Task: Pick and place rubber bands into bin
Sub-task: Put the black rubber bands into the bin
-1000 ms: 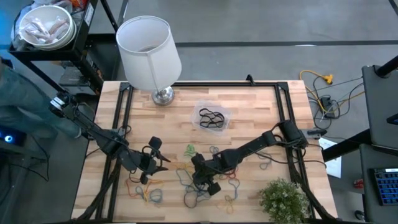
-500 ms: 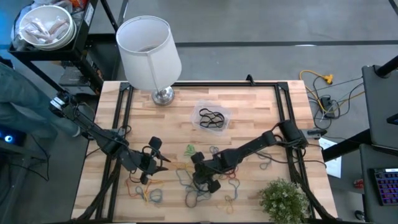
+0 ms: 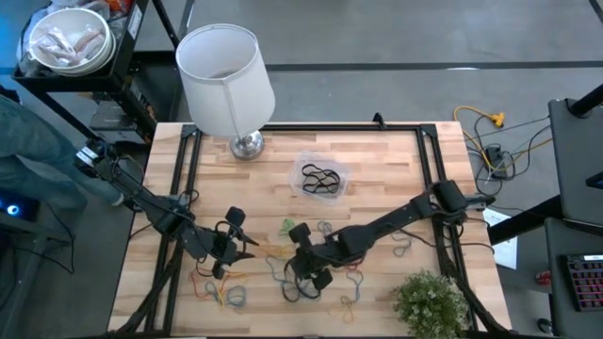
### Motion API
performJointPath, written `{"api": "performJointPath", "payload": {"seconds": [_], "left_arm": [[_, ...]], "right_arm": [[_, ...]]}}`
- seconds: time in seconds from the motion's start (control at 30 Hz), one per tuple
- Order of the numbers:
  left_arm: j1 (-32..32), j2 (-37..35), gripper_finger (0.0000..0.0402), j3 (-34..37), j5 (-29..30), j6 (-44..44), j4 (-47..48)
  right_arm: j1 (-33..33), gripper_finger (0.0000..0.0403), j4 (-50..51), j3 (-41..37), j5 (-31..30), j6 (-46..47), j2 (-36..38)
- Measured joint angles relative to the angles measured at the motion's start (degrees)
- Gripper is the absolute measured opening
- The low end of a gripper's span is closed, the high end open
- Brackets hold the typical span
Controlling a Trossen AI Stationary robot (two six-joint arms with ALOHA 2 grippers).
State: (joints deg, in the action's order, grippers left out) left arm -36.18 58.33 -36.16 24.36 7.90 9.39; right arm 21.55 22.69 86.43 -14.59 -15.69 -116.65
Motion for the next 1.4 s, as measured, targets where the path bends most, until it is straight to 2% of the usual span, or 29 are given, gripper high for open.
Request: {"api": "performJointPath", "payload": {"seconds": [0.13,0.43,0.77,1.03,1.17,1.3,1.4], "left_arm": [[0.0,0.01,0.0139,0.0,0.0,0.0,0.04],[0.02,0.01,0.0139,0.0,0.01,0.0,-0.02],[0.07,0.02,0.0139,0.0,0.02,0.0,-0.13],[0.07,0.02,0.0139,0.0,0.02,0.02,-0.11],[0.04,0.0,0.0139,0.0,0.02,0.02,0.07],[0.04,0.0,0.0139,0.0,0.02,0.02,0.11],[0.04,0.02,0.0139,0.0,0.02,0.02,0.1]], "right_arm": [[1.61,0.0008,0.78,0.02,-4.47,-0.97,3.23],[4.16,0.0008,1.08,0.13,-23.23,-5.36,10.49],[-1.83,0.0008,0.73,0.13,-36.18,-8.94,13.1],[-12.83,0.0008,0.77,0.08,-36.74,-3.69,12.75],[-17.62,0.0008,0.96,-1.23,-34.87,-0.01,12.68],[-20.84,0.0008,1.16,-3.64,-31.67,3.47,12.66],[-22.37,0.0008,1.11,-6.0,-31.59,5.77,12.66]]}}
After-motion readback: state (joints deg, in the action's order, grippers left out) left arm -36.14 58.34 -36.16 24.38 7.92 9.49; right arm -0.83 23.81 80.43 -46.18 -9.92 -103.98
